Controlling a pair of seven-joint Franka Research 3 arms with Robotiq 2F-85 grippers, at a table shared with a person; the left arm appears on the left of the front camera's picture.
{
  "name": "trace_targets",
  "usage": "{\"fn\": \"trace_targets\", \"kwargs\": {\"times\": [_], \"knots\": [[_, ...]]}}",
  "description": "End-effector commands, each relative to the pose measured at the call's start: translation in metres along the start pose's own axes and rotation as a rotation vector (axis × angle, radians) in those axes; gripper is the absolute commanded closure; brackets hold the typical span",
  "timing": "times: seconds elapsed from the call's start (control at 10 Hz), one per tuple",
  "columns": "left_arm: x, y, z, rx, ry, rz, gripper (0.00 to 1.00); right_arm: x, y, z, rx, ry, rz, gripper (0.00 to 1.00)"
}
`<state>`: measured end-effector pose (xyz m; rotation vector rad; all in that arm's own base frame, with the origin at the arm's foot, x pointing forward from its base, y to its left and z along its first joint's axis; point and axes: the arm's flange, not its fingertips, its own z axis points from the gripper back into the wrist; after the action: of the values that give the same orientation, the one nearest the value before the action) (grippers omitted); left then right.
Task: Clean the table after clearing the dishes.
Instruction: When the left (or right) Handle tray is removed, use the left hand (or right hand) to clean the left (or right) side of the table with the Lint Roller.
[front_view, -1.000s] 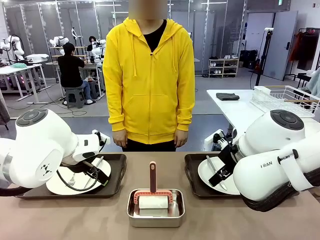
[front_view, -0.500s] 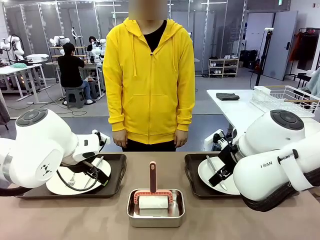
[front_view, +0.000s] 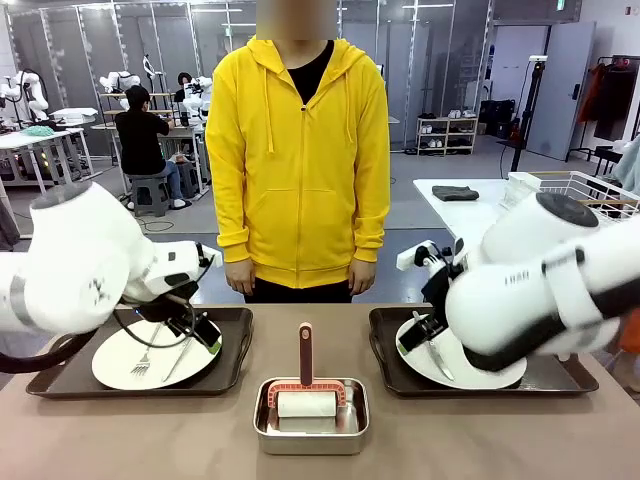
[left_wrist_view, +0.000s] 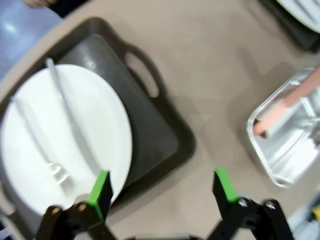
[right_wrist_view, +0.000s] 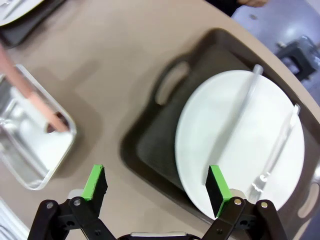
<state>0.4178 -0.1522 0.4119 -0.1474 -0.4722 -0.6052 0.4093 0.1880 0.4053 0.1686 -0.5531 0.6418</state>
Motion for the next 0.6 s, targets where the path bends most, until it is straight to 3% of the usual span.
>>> {"fn": "trace_targets", "kwargs": {"times": [0.0, 0.3, 0.5], "knots": [[0.0, 0.04, 0.03, -0.176, 0.023, 0.07, 0.0, 0.005, -0.034, 0.02, 0.195, 0.009, -0.048, 0.0], [-0.021, 0.085, 0.049, -0.562, 0.016, 0.11, 0.0, -0.002, -0.068, 0.033, 0.425, 0.009, -0.164, 0.0], [-0.041, 0.115, 0.057, -0.708, -0.071, 0.217, 0.0, -0.023, -0.092, 0.037, 0.614, 0.003, -0.257, 0.0]]}}
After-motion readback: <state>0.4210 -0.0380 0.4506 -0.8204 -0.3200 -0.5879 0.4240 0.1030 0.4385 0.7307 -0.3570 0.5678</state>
